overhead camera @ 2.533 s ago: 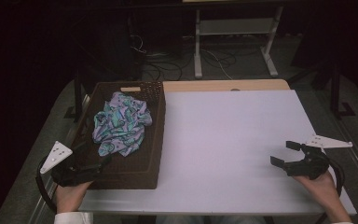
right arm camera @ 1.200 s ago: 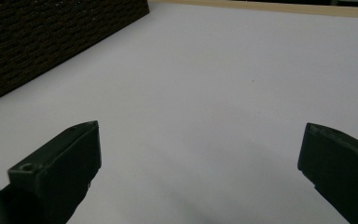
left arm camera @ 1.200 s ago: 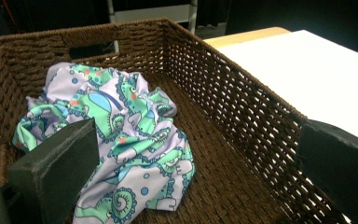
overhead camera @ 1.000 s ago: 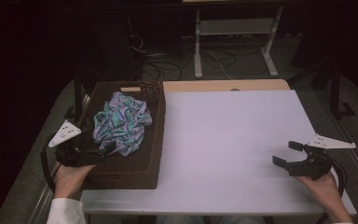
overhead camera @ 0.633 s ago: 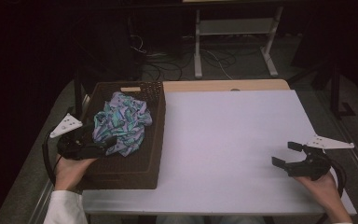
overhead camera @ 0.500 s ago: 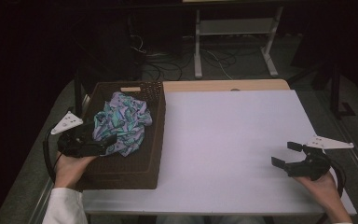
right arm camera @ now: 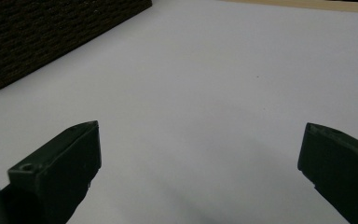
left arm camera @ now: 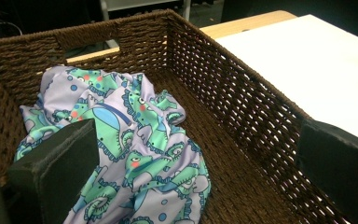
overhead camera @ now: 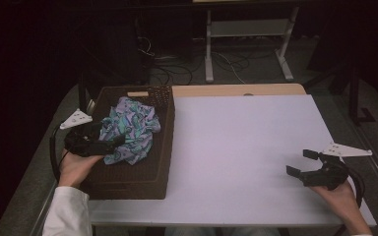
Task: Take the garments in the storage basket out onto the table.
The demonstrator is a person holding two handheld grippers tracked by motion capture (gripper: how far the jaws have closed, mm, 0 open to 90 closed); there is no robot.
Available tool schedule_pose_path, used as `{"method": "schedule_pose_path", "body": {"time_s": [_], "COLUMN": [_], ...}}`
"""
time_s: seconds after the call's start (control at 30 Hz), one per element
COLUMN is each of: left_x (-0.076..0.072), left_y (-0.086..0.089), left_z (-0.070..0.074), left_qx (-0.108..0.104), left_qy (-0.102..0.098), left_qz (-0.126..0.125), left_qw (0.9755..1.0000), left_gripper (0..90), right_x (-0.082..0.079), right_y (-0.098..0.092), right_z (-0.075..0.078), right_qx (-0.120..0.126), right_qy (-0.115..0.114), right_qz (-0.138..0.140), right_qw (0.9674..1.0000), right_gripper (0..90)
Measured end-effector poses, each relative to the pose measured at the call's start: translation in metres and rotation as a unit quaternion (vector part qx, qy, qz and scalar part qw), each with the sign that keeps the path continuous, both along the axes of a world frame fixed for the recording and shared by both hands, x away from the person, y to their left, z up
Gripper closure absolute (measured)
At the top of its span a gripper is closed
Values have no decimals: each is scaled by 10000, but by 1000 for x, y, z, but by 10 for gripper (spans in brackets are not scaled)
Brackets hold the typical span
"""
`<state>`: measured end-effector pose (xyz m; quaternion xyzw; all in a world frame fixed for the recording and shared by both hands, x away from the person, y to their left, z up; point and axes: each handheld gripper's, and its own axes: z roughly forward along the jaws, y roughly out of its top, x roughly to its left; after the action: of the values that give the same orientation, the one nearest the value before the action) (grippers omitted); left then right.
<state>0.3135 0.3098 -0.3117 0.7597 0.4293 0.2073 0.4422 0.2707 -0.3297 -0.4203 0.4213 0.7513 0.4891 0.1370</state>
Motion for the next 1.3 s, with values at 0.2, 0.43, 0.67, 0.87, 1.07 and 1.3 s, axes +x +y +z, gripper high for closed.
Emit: {"method": "schedule_pose_path", "body": {"time_s": [0.2,0.43,0.67,0.87,1.07,1.3], "left_x": [10,26,40,53,66,80], "left_y": [-1,-5,-5,-6,-4,-4], "left_z": [-2,-7,-9,-3,-2,-3], "left_qx": [-7,101,213,365,493,638], "left_qy": [124,326,450,465,549,702], "left_qz": [-10,-52,-71,-27,-4,-112], "left_qw": [9999,9994,9987,9982,9973,9954], "left_gripper": [0,0,0,0,0,0], "right_x": [0,1,1,0,0,0], "right_y": [-1,-3,0,1,1,3], "right_z": [-1,-3,-3,-3,-3,-4], "right_qx": [0,8,-61,-98,-123,-165], "right_qy": [9,40,61,56,71,91], "right_qz": [2,-24,50,76,89,116], "right_qw": [10000,10000,10000,9999,9999,9998], "right_gripper": [0,0,0,0,0,0]}}
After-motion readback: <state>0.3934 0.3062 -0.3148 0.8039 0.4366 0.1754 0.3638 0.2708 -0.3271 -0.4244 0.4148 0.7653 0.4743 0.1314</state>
